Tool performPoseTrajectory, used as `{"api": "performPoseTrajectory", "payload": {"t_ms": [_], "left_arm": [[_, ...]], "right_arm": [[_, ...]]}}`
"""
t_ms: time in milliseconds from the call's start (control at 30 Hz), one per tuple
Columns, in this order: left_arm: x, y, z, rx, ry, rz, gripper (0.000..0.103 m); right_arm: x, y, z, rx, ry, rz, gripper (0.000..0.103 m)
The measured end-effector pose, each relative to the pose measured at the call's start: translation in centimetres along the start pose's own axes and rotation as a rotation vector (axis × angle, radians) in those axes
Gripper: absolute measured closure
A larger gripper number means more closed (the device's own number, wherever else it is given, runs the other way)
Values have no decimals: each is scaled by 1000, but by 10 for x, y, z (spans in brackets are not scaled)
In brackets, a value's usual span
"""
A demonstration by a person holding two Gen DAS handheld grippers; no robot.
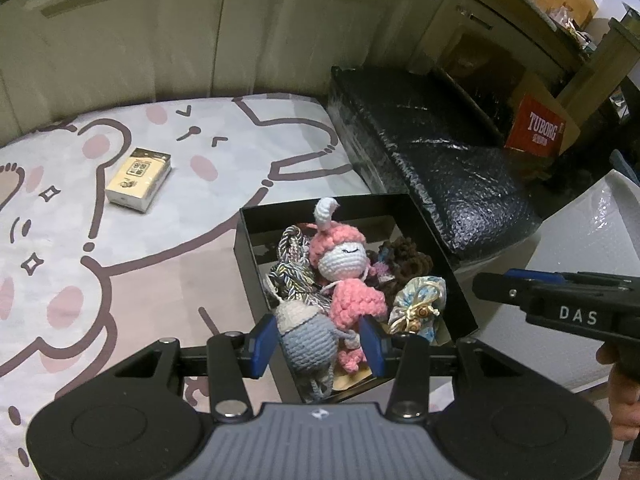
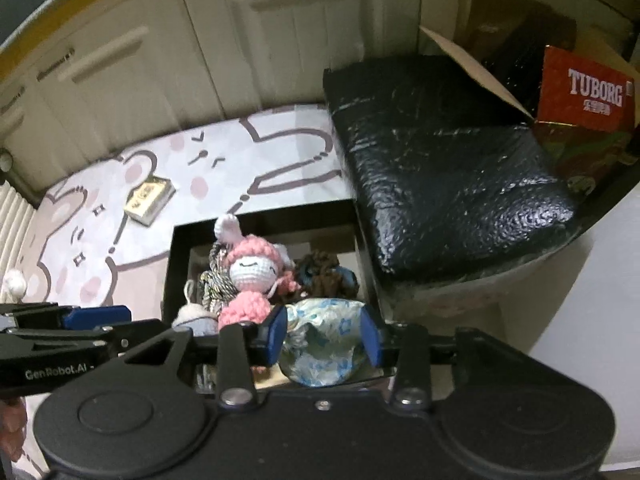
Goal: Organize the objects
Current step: 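Lower the grey doll and the floral pouch into the black box and open both tools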
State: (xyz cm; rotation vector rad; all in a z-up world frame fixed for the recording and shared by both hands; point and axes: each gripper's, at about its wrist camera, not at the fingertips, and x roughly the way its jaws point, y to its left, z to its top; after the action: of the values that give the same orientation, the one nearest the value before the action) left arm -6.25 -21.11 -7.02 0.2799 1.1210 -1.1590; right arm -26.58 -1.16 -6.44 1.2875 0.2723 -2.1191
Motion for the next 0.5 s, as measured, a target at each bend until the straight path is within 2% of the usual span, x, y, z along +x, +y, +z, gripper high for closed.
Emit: {"api": "performPoseTrajectory", "payload": {"t_ms": [100,233,333,400,500], "left_arm": [[-5,-1,-1,4,-8,3,56],[-12,-1,-2,17,-13,13,53],[-16,-1,-4,27,-19,22,44],[-19,-1,-5,31,-19,27,42],[-23,-2,-7,38,-25,33,30]], "right_arm": [[-7,0,-2,-2,-20,-1,60],[-17,-1,-4,6,-54,-10,46],[-26,0,-6,6,-82,-34,43],[-29,-1,-7,6,-85,-31,42],[-33,0,-10,1,-86,-34,40]]}}
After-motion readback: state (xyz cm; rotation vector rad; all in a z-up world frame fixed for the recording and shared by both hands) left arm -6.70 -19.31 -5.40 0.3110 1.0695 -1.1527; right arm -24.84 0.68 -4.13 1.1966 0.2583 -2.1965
